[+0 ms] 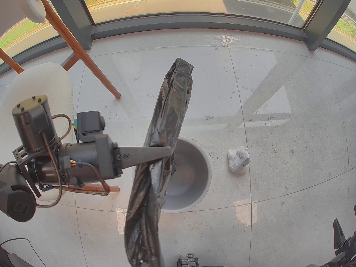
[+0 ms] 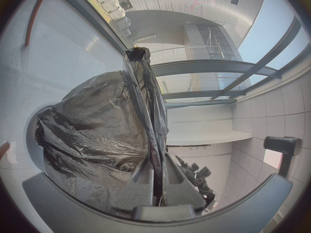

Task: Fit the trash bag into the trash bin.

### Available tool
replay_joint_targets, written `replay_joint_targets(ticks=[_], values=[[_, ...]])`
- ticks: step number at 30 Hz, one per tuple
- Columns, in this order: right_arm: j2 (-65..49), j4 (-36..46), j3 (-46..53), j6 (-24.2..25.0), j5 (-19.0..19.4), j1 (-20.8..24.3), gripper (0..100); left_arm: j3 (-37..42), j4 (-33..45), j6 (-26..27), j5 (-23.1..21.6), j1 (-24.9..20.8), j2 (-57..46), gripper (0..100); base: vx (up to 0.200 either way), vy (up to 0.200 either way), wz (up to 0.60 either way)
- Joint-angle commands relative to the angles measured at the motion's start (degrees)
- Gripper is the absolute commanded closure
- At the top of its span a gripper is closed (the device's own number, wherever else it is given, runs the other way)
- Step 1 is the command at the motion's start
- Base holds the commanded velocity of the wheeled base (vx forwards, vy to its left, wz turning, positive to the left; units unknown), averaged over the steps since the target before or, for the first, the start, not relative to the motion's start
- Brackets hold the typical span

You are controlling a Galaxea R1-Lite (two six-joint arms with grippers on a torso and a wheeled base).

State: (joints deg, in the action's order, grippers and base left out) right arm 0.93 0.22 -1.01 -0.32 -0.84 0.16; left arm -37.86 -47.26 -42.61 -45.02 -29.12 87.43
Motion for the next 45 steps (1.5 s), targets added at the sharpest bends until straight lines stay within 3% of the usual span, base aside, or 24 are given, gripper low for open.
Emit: replay_joint_targets(ticks=[1,5,8,9,10,13,16,17,20,23,36,45], values=[[-0.9,0.0,1.0,-0.5,0.1,-0.2,0,-0.3,0.8,4.3,7.4,-7.4,2.7,100,0.0,0.0,0.0],[3.9,-2.9,-7.3,1.4,1.5,1.5,0,-2.3,10.7,18.5,19.6,-9.9,4.9,100,0.0,0.0,0.0],[17.0,-4.2,-11.4,6.6,1.6,8.7,0,-4.9,18.4,26.8,24.5,-10.0,4.9,100,0.0,0.0,0.0],[19.5,-4.0,-13.5,10.1,1.9,12.1,0,-6.3,21.7,27.9,24.7,-10.0,4.6,100,0.0,0.0,0.0],[19.8,-4.0,-13.8,10.4,2.0,12.4,0,-6.4,22.0,28.0,24.8,-10.0,4.5,100,0.0,0.0,0.0],[34.1,-4.5,-19.4,20.1,2.1,22.5,0,-12.1,34.1,31.6,26.8,-11.1,2.9,100,0.0,0.0,0.0],[42.1,-4.6,-22.8,26.3,2.4,30.6,0,-16.3,44.2,35.1,32.5,-12.9,2.8,100,0.0,0.0,0.0],[45.0,-4.5,-25.0,29.3,3.3,35.8,0,-18.5,48.7,36.9,36.4,-14.1,2.9,100,0.0,0.0,0.0],[52.5,-3.9,-28.2,32.3,4.4,43.5,0,-20.5,52.5,38.2,40.9,-16.6,3.0,100,0.0,0.0,0.0],[57.3,-3.9,-28.8,33.9,4.0,48.4,0,-21.3,52.7,38.4,42.9,-19.0,3.2,100,0.0,0.0,0.0],[86.1,-5.0,-47.9,35.6,4.9,41.9,0,-20.9,52.4,41.3,51.4,-21.2,5.0,100,0.0,0.0,0.0],[93.0,-4.1,-58.1,36.0,4.5,40.7,0,-20.7,52.4,41.6,52.7,-21.3,6.1,100,0.0,0.0,0.0]])
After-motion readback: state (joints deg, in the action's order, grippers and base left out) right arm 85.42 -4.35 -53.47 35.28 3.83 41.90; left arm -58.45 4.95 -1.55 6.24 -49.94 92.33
